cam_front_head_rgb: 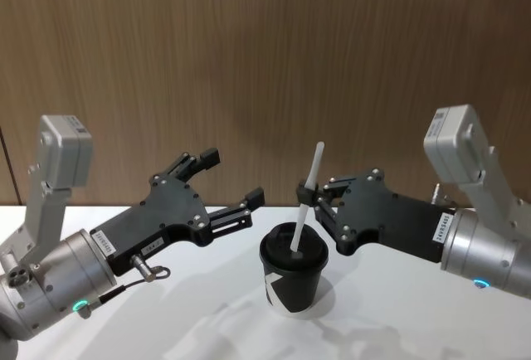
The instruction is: Pick up the straw with one hand, pass it to the other hand, and insert it into the cup.
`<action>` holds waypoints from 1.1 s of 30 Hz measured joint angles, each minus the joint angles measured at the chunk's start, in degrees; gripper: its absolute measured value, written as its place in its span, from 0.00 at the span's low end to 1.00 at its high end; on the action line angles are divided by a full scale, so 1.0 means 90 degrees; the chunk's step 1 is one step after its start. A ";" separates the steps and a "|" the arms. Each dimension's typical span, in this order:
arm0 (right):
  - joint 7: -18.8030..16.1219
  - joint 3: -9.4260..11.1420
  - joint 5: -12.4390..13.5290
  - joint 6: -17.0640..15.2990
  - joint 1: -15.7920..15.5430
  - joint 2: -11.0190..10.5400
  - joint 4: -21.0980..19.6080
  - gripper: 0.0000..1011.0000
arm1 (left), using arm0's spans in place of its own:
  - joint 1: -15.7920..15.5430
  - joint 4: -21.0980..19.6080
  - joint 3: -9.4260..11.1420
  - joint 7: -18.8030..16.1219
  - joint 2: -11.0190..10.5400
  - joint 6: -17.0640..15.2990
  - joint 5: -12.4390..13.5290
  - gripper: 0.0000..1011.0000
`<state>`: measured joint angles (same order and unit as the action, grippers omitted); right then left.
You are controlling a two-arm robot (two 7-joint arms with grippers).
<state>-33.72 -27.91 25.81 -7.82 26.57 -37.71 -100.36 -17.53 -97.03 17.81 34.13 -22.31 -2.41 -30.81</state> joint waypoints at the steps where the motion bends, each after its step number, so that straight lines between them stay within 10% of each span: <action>1: -0.0004 -0.0005 -0.0005 0.0003 0.0004 0.0006 0.0015 0.01 | -0.0001 0.0000 0.0000 0.0000 0.0000 0.0000 0.0000 0.99; 33: -0.0017 0.0019 -0.0305 0.0232 0.0042 0.0193 0.0369 0.01 | 0.0000 0.0000 0.0000 0.0000 0.0000 0.0000 0.0000 0.99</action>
<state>-33.88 -27.74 23.06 -5.73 26.94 -35.97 -97.04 -17.53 -97.03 17.81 34.13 -22.31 -2.41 -30.81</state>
